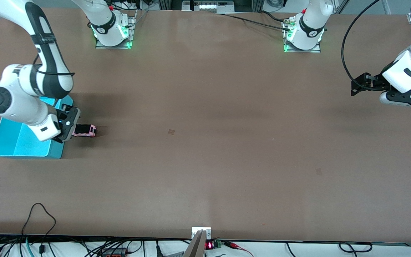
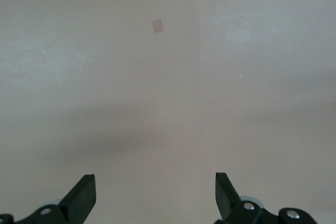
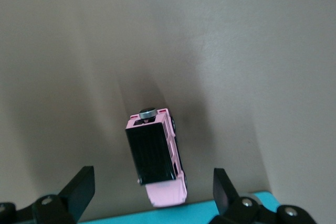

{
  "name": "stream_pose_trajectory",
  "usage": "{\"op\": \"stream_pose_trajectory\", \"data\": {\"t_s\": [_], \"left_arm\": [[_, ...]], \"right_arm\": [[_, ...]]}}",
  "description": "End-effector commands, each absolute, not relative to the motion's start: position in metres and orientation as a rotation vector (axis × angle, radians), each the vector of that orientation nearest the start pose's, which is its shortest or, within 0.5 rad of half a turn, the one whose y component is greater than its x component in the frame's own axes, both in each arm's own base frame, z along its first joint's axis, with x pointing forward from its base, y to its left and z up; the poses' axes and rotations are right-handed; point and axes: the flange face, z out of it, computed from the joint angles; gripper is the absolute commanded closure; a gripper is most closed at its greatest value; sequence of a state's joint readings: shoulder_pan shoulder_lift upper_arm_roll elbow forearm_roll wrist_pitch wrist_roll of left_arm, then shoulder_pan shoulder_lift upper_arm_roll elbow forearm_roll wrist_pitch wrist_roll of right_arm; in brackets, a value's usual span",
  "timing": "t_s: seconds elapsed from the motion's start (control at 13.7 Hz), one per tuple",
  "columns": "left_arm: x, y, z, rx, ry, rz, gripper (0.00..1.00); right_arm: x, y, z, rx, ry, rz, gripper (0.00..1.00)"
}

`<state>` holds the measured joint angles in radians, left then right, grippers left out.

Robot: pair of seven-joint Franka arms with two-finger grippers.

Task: Wind and store pink jeep toy
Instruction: 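Reach the right gripper down and grasp the pink jeep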

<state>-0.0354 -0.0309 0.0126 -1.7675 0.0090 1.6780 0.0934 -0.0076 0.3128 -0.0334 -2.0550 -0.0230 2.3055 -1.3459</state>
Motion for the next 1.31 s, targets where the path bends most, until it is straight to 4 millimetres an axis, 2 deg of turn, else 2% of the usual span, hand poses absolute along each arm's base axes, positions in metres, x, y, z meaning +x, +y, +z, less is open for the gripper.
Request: {"op": "stream_pose_trajectory", "data": {"t_s": [0.0, 0.22, 0.51, 0.58, 0.73, 0.87, 0.95, 1.02, 1.24], "left_arm": [[0.543, -0.017, 0.569, -3.109, 0.210, 0.104, 0.00], [0.544, -0.016, 0.570, -3.108, 0.207, 0.102, 0.00], [0.542, -0.017, 0.569, -3.107, 0.209, 0.123, 0.00], [0.541, -0.018, 0.568, -3.107, 0.197, 0.142, 0.00], [0.540, -0.022, 0.568, -3.106, 0.209, 0.144, 0.00], [0.541, -0.021, 0.568, -3.108, 0.199, 0.139, 0.00], [0.543, -0.021, 0.564, -3.108, 0.200, 0.144, 0.00], [0.543, -0.020, 0.565, -3.107, 0.197, 0.139, 0.00], [0.544, -0.022, 0.568, -3.102, 0.205, 0.130, 0.00]], "right_arm": [[0.570, -0.037, 0.249, -2.427, -2.001, 0.046, 0.00], [0.569, -0.048, 0.220, -2.417, -2.012, 0.043, 0.00], [0.562, -0.056, 0.201, -2.423, -1.969, 0.062, 0.00], [0.563, -0.055, 0.202, -2.421, -1.973, 0.059, 0.01], [0.564, -0.052, 0.205, -2.397, -2.002, 0.057, 0.45], [0.564, -0.052, 0.206, -2.395, -2.007, 0.053, 0.80], [0.565, -0.052, 0.208, -2.396, -2.010, 0.049, 0.94], [0.565, -0.051, 0.209, -2.388, -2.019, 0.049, 1.00], [0.575, -0.049, 0.233, -2.406, -2.040, 0.006, 1.00]]}}
